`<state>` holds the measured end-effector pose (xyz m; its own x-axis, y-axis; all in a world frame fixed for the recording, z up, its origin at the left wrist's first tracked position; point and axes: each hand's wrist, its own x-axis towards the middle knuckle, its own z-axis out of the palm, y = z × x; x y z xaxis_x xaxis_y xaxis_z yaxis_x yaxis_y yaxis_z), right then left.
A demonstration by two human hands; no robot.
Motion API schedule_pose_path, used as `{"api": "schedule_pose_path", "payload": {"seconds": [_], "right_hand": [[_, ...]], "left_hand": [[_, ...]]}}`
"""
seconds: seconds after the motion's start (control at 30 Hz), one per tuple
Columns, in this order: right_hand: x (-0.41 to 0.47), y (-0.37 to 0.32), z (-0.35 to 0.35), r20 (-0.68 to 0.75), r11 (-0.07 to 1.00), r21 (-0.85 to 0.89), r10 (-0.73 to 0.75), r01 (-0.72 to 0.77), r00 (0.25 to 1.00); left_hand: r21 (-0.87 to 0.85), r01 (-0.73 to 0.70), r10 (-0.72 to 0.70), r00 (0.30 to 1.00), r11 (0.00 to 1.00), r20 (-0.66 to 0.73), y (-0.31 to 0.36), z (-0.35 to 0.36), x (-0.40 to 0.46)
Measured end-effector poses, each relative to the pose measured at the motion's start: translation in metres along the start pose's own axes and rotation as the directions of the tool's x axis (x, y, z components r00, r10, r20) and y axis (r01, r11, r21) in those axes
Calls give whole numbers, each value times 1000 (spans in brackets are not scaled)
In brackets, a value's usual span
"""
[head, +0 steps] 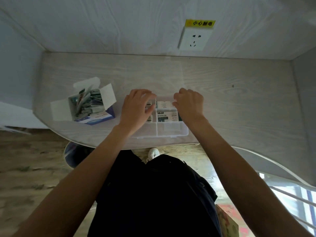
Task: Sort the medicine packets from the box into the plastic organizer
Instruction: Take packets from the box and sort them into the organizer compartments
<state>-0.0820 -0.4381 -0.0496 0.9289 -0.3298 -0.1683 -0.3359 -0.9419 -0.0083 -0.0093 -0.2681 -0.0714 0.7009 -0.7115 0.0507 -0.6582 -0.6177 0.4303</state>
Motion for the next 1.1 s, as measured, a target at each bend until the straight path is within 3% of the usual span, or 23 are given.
{"api": "schedule_pose_path", "payload": {"seconds": [0.1,0.23,0.47,0.63,0.77,0.97,1.03,1.1], "right_hand": [[-2,4,8,-71,997,27,-65,67,995],[-10,3,18,-158,958,193,-182,211,971],[-14,-7,23,-178,943,248,-182,223,967],[-20,-15,19,-220,934,277,-165,224,961],[-33,-40,10,-312,869,384,-198,313,929],[-32,-64,23,-85,963,119,-232,241,969],[-29,-69,19,-18,958,115,-263,263,965],[-32,-71,12,-78,945,174,-268,278,960]], "left_hand": [[4,11,-11,997,1000,-72,-5,-4,-15],[58,0,5,996,998,-90,-13,-3,-32],[110,-26,31,999,994,-44,-19,-6,-37],[100,-42,52,993,994,-102,-23,-8,-43],[57,-42,50,988,997,-143,-28,-10,-55],[30,-38,41,996,999,-85,-29,-6,-67],[24,-29,30,998,999,-62,-31,-9,-70],[1,-42,42,997,999,-65,-27,-13,-73]]}}
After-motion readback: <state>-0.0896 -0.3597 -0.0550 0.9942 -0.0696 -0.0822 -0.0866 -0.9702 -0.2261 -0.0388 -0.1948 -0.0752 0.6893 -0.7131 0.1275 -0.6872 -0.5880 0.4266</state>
